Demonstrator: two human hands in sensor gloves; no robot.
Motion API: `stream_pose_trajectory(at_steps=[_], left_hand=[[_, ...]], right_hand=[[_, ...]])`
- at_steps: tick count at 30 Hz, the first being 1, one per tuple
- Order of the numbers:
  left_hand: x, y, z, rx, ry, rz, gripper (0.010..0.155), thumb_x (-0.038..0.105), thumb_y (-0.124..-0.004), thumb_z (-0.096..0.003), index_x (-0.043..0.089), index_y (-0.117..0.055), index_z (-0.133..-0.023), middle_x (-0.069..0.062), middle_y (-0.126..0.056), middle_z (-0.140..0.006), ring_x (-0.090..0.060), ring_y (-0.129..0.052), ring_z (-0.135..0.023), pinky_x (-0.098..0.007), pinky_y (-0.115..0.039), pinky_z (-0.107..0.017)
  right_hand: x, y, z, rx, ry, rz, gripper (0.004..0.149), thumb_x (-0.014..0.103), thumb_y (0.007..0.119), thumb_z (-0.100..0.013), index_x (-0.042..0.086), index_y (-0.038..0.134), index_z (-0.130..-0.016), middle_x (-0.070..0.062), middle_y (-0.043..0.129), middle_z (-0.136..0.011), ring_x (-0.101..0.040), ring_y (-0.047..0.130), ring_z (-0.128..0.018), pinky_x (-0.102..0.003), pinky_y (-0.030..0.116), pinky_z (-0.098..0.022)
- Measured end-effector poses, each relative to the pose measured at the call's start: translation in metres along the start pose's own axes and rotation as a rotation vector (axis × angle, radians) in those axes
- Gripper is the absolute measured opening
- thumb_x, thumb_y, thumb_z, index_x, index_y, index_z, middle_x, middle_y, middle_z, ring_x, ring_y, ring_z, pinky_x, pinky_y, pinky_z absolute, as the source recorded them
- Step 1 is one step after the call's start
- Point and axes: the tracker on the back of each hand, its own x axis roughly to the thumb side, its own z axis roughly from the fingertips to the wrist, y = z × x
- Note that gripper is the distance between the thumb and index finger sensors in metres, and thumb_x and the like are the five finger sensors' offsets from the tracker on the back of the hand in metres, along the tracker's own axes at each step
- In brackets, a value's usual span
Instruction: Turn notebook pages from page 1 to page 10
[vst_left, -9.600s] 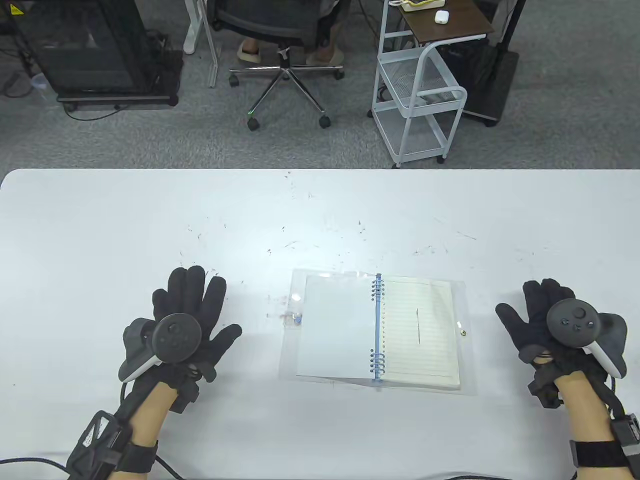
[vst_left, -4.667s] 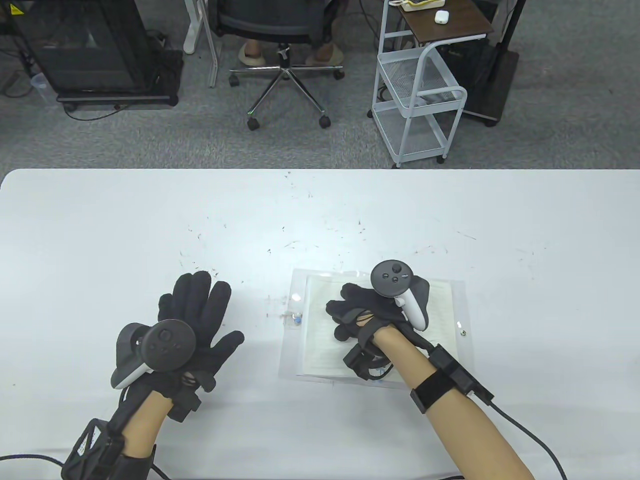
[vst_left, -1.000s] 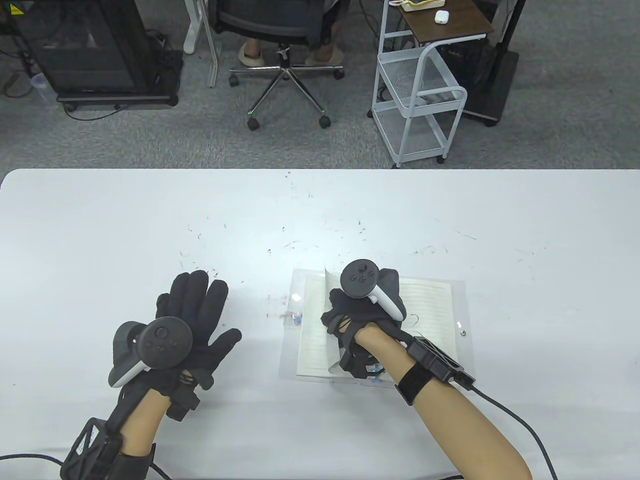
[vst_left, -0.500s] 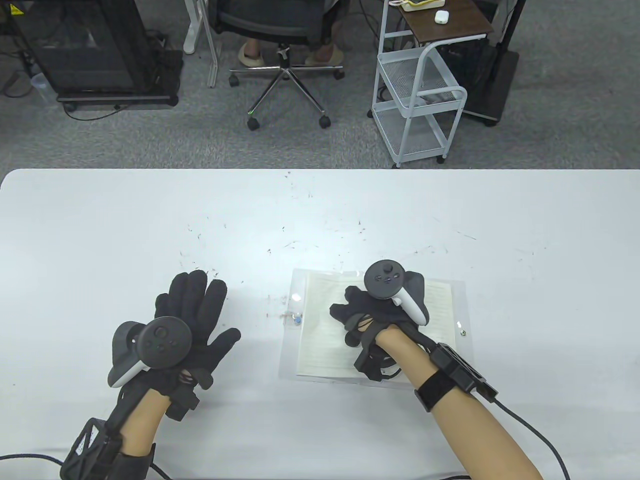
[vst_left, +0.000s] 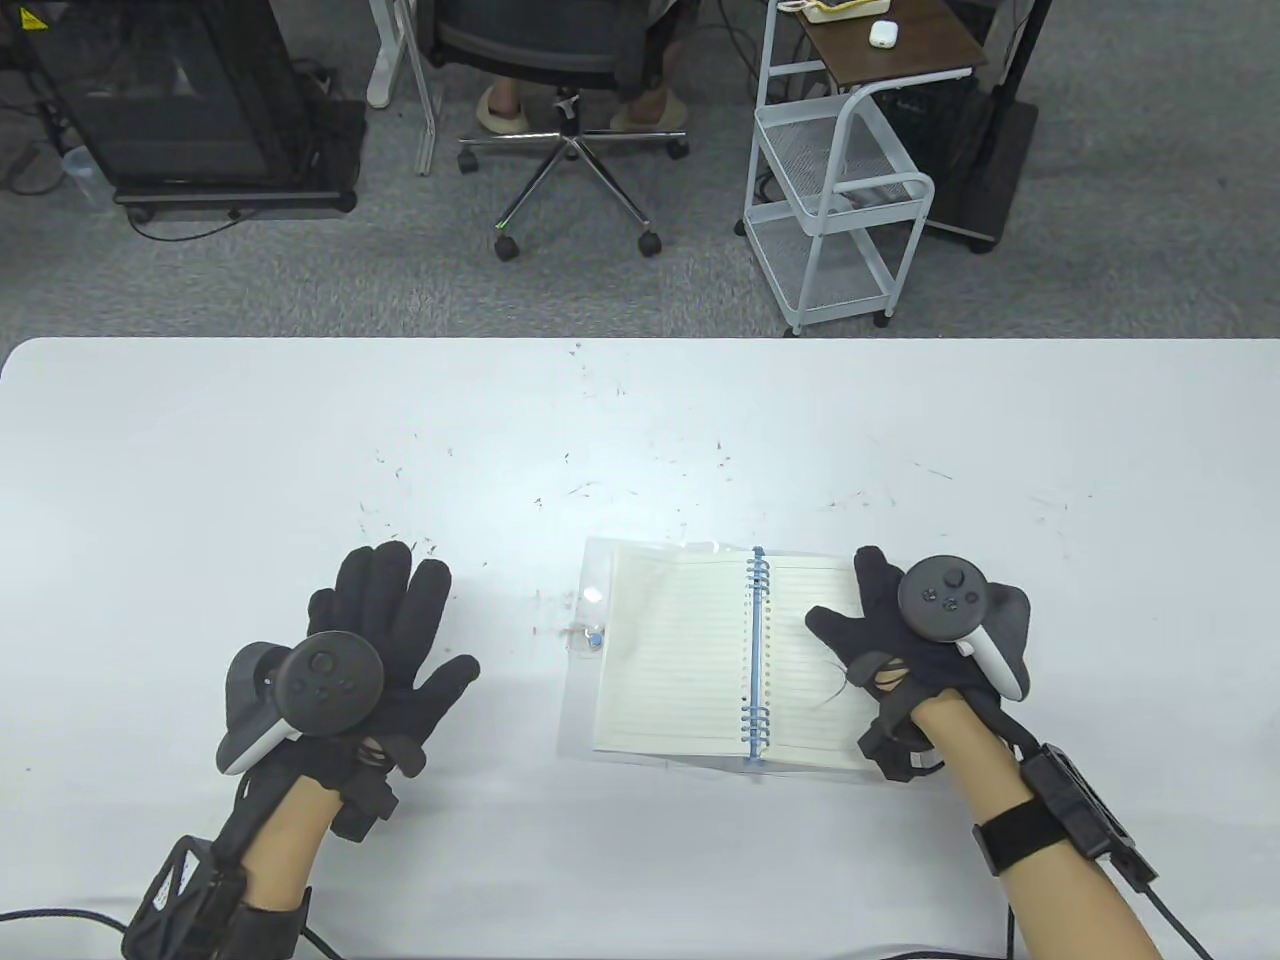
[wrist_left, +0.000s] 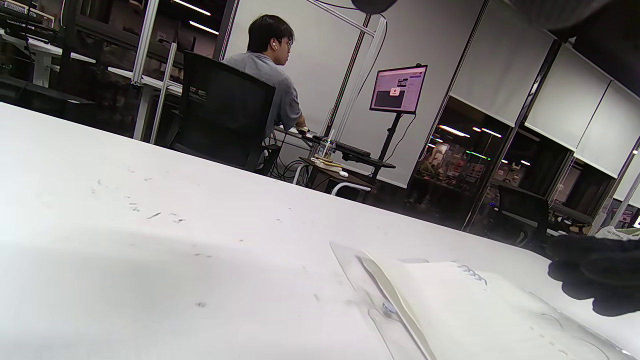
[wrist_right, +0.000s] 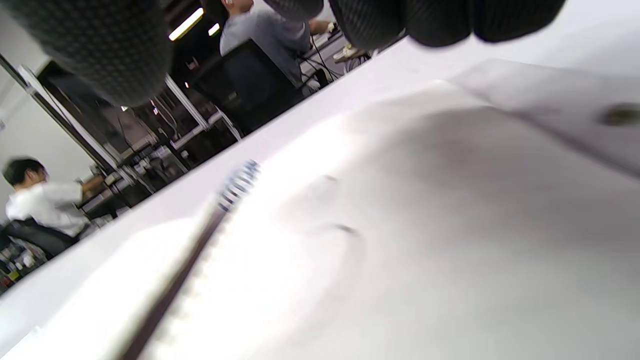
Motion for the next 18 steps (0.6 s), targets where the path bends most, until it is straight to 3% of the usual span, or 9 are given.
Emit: stream_pose_trajectory(at_steps=[3, 7, 13, 18], left_hand=[[0.000, -0.001, 0.000, -0.006, 0.003, -0.001, 0.086, 0.070, -0.063, -0.0438, 0.027, -0.037, -0.114, -0.011, -0.021, -0.119, -0.047, -0.017, -0.114, -0.074, -0.026, -0.072], [0.000, -0.001, 0.000, -0.003, -0.001, -0.002, 0.087, 0.070, -0.063, -0.0437, 0.027, -0.037, -0.114, -0.011, -0.020, -0.119, -0.047, -0.017, -0.114, -0.074, -0.026, -0.072], [0.000, -0.002, -0.001, -0.011, 0.002, -0.006, 0.087, 0.070, -0.063, -0.0437, 0.027, -0.037, -0.114, -0.011, -0.021, -0.119, -0.047, -0.017, -0.114, -0.074, -0.026, -0.072], [0.001, -0.005, -0.001, -0.023, 0.008, -0.009, 0.087, 0.070, -0.063, -0.0438, 0.027, -0.036, -0.114, -0.011, -0.021, -0.119, -0.048, -0.017, -0.114, -0.074, -0.026, -0.072]], right_hand=[[-0.013, 0.012, -0.001, 0.062, 0.024, 0.035, 0.097, 0.072, 0.075, -0.047, 0.016, 0.019, -0.102, -0.033, 0.027, -0.106, -0.066, 0.025, -0.092, -0.078, 0.035, -0.059], [-0.020, 0.028, -0.004, 0.253, 0.052, 0.133, 0.106, 0.080, 0.069, -0.046, 0.016, 0.001, -0.097, -0.034, 0.004, -0.103, -0.063, 0.001, -0.090, -0.080, 0.019, -0.057], [-0.017, 0.045, -0.006, 0.386, 0.061, 0.228, 0.112, 0.080, 0.070, -0.045, 0.014, -0.008, -0.092, -0.033, -0.005, -0.098, -0.060, -0.008, -0.087, -0.080, 0.013, -0.057], [-0.013, 0.050, -0.003, 0.359, 0.062, 0.231, 0.112, 0.076, 0.072, -0.046, 0.012, -0.008, -0.091, -0.031, -0.005, -0.097, -0.059, -0.006, -0.087, -0.080, 0.013, -0.056]])
